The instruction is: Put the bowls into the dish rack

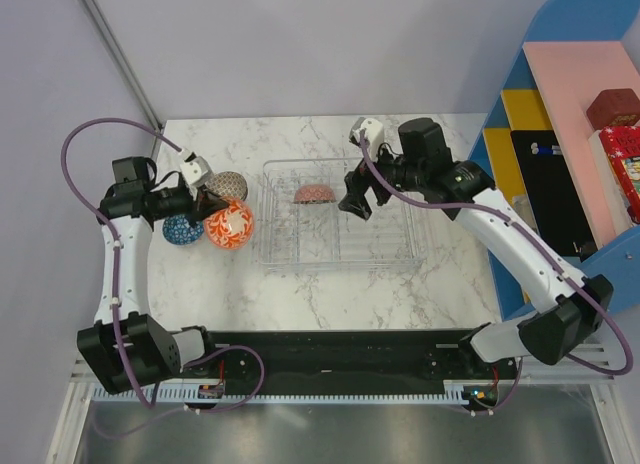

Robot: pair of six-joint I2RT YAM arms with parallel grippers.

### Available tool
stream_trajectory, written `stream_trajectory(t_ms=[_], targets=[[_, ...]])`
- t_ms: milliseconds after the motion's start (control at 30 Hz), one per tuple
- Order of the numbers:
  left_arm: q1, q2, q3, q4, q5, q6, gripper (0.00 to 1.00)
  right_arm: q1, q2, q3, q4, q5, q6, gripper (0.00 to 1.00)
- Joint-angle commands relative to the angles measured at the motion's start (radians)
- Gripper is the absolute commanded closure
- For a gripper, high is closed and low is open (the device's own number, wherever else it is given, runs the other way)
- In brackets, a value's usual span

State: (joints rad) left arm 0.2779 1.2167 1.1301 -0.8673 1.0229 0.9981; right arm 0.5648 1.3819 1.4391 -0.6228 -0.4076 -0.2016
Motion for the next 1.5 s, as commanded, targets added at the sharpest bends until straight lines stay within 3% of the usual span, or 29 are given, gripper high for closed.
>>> stream_trajectory(t_ms=[0, 233, 433, 867, 1467], targets=[[-0.084, 0.026, 0.095, 0.028, 0.233, -0.151, 0.98, -0.023, 0.101, 0.121, 0.023, -0.326, 0.166, 0.03], [-0.334, 0.059, 0.065, 0.326, 0.028, -0.391, 0.98, -0.052, 0.265, 0.159, 0.17, -0.646, 0.416, 0.02], [-0.445, 0.101, 0.063, 0.51, -0.07, -0.529, 0.98, -0.052, 0.365, 0.146, 0.242, -0.744, 0.511, 0.02], [-0.539, 0.126, 0.065, 0.61, -0.116, -0.602, 0.98, -0.055, 0.381, 0.075, 0.336, -0.754, 0.568, 0.03], [-0.565, 0.069, 0.051, 0.61, -0.07, -0.636, 0.98, -0.062, 0.425, 0.089, 0.333, -0.706, 0.548, 0.02]])
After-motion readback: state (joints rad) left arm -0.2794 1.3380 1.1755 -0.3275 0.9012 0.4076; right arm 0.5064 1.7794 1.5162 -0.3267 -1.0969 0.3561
